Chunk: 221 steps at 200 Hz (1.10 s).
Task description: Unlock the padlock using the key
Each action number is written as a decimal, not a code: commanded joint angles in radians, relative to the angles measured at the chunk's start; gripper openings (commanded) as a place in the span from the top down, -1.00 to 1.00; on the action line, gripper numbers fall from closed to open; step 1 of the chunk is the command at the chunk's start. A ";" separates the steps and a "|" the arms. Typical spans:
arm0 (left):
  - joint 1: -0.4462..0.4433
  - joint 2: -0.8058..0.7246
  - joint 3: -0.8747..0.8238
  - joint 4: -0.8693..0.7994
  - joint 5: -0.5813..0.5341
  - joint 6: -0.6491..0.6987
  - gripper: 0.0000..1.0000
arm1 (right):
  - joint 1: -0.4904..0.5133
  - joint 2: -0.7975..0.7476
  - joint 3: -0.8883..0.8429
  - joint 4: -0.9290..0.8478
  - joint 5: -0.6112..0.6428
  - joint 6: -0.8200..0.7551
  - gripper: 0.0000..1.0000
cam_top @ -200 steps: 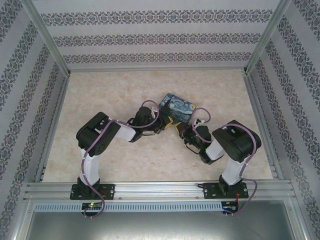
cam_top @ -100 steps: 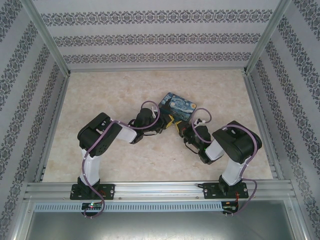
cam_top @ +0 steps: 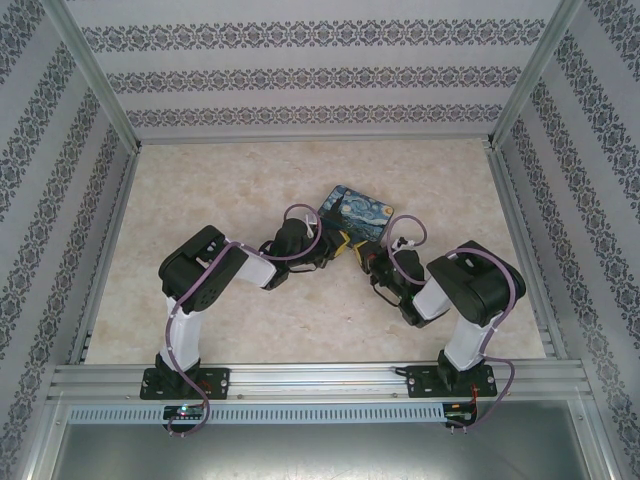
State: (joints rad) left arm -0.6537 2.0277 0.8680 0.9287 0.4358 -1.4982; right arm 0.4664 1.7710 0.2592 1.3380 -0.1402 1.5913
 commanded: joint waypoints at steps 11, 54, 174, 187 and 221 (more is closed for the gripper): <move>-0.067 -0.007 0.008 0.069 0.118 -0.001 1.00 | -0.012 -0.027 0.068 0.047 -0.025 -0.013 1.00; -0.072 0.005 0.012 0.074 0.114 -0.005 1.00 | 0.027 -0.036 0.078 0.047 -0.013 -0.010 1.00; -0.080 0.017 0.022 0.051 0.104 0.009 1.00 | 0.066 -0.088 0.110 0.046 0.019 0.022 1.00; -0.080 0.019 0.023 0.048 0.101 0.012 1.00 | 0.067 -0.088 0.122 0.047 0.009 0.020 1.00; -0.081 0.022 0.023 0.050 0.101 0.010 1.00 | 0.084 -0.058 0.123 0.047 0.019 0.020 1.00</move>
State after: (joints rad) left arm -0.6548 2.0300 0.8700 0.9554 0.3878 -1.5009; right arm 0.5022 1.7237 0.3061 1.2354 -0.0761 1.6024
